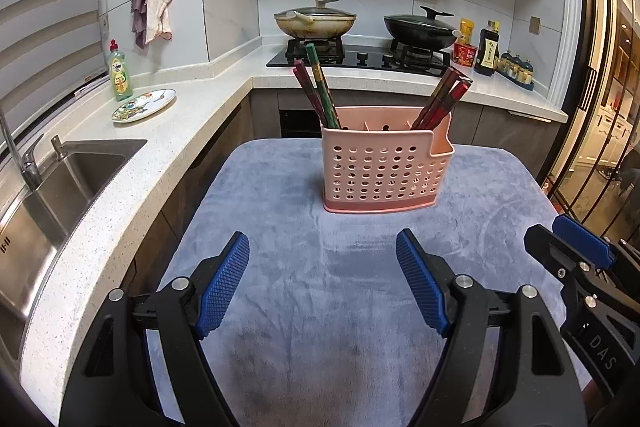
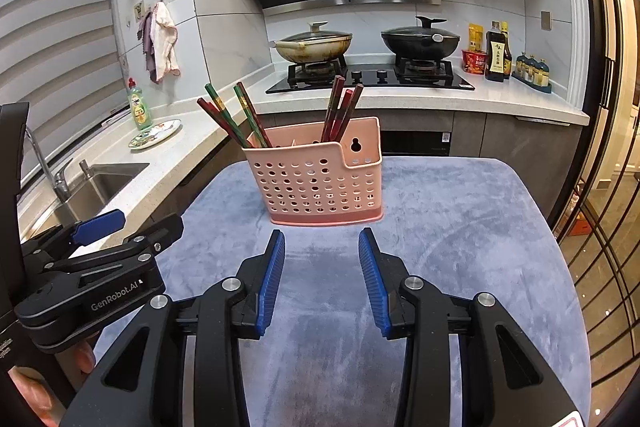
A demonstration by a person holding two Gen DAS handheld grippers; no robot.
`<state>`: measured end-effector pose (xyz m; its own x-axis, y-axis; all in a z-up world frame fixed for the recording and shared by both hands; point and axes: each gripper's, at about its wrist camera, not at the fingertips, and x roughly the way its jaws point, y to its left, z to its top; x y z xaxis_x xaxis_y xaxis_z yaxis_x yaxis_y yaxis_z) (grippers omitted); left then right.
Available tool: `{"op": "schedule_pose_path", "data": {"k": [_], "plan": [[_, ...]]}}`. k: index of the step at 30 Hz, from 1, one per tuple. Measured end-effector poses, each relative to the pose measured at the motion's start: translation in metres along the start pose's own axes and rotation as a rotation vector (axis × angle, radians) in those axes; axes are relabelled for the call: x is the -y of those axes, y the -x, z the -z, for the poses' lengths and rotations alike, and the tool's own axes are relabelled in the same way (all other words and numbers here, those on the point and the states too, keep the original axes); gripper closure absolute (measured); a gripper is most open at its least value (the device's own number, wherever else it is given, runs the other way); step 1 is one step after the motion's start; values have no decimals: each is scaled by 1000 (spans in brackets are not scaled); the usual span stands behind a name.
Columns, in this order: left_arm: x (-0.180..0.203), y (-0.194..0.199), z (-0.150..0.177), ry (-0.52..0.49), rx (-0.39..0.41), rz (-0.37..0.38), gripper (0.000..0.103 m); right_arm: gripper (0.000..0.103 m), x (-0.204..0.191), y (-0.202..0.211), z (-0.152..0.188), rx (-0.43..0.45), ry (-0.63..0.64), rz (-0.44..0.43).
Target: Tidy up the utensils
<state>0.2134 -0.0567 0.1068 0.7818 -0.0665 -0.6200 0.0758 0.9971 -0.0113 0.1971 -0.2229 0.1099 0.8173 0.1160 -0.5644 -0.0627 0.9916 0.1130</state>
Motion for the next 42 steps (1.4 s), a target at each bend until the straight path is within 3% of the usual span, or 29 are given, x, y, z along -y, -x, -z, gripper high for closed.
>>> {"op": "schedule_pose_path", "data": {"k": [10,16,32,42], "plan": [[2,-3,6,-9,-8,-10,21,56,-3,-4,7,-11,7,18],[0,-8,9,-9,-17,-12,20,51,-3,-7,10,-16,8,28],[1,-25,11,-12,-39,-25,14,28,2,-27,11,-41,5,59],[0,-32,11,-8,-43,-33,11,22,4,-34,12,-48,-2,69]]}}
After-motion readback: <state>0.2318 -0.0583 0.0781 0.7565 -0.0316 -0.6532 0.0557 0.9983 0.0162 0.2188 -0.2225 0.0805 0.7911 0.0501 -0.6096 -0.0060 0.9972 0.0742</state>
